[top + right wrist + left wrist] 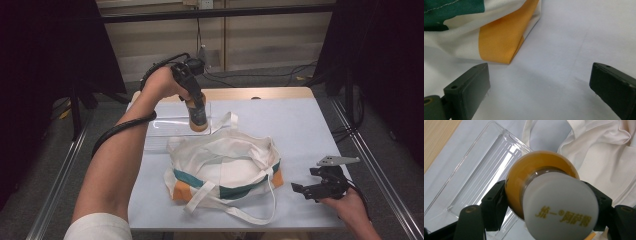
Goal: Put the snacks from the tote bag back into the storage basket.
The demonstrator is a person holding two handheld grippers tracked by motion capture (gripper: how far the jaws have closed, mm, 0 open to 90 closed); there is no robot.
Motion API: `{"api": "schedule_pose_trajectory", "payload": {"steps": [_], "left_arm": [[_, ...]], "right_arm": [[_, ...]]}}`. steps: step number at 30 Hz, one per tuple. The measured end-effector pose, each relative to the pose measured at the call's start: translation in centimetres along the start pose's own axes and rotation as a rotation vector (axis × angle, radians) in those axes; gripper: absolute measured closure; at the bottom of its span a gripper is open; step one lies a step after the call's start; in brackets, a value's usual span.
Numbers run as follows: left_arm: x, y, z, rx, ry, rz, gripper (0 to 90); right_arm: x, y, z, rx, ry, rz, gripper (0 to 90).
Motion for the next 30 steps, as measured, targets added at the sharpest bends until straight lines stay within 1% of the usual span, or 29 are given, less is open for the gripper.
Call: {"api": "schedule_pose_trajectory", "payload": {"steps": [2,5,7,9,10,11,12,13,14,15,16,17,18,19,20,22,23,25,30], "left_arm": [[0.0,0.0,0.2,-0.003,-0.007,0.007,30.8],[0.0,-0.2,0.3,-0.006,-0.006,0.008,30.8],[0.0,-0.3,0.4,-0.001,-0.008,0.008,30.7],[0.0,-0.6,0.6,0.000,0.000,0.008,30.7],[0.0,-0.7,0.7,-0.002,-0.008,0.010,30.7],[0.1,-0.8,0.8,0.002,-0.008,0.015,30.7],[0.1,-1.0,0.8,0.004,-0.001,0.006,30.7],[0.1,-1.1,0.9,-0.002,-0.013,0.018,30.7],[0.1,-1.3,0.9,-0.007,-0.011,0.014,30.7],[0.1,-1.4,1.0,-0.001,-0.008,0.015,30.7],[0.2,-1.5,1.0,0.003,-0.013,0.019,30.7],[0.2,-1.7,1.0,0.004,-0.007,0.018,30.7],[0.3,-1.8,1.1,0.006,-0.014,0.023,30.7],[0.3,-2.0,1.0,0.004,-0.010,0.019,30.7],[0.4,-2.2,1.1,0.006,-0.013,0.028,30.7],[0.4,-2.4,1.1,0.001,-0.018,0.022,30.7],[0.4,-2.4,1.1,0.008,-0.018,0.032,30.7],[0.4,-2.6,1.1,0.000,-0.020,0.031,30.7],[0.2,-3.0,0.8,0.011,-0.025,0.037,30.7]], "right_arm": [[0.0,0.0,0.0,-0.002,0.000,0.002,2.8],[0.0,-0.1,0.0,-0.001,-0.001,0.002,2.8],[0.0,-0.1,0.0,-0.003,-0.001,0.001,2.7],[0.0,-0.1,0.0,-0.003,-0.001,0.002,2.8],[0.0,-0.1,0.1,-0.007,-0.003,0.004,2.7],[0.0,-0.1,0.1,-0.007,-0.003,0.004,2.7],[0.1,-0.2,0.1,-0.007,0.000,0.005,2.7],[0.1,-0.2,0.1,-0.007,-0.002,0.007,2.7],[0.1,-0.2,0.1,-0.007,-0.003,0.007,2.7],[0.1,-0.2,0.1,-0.008,-0.003,0.008,2.7],[0.1,-0.2,0.1,-0.008,-0.004,0.008,2.7],[0.1,-0.2,0.1,-0.008,-0.005,0.008,2.7],[0.1,-0.2,0.1,-0.008,-0.007,0.010,2.7],[0.1,-0.2,0.1,-0.007,-0.007,0.011,2.7],[0.1,-0.2,0.1,-0.009,-0.004,0.009,2.7],[0.1,-0.2,0.1,-0.008,-0.003,0.009,2.7],[0.1,-0.2,0.1,-0.010,-0.003,0.009,2.7],[0.1,-0.2,0.1,-0.010,-0.001,0.011,2.7],[0.0,-0.2,0.1,-0.010,0.000,0.012,2.7]]}}
Point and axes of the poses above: each handheld gripper's, and its own axes: y roughly backward along the jaws, x roughly out of its underside, z roughly to its left, the point moved 3 cm from there along -y, roughly forward along the jaws, and after that the axes turned 10 degrees about -y, right-handed, at the moved point
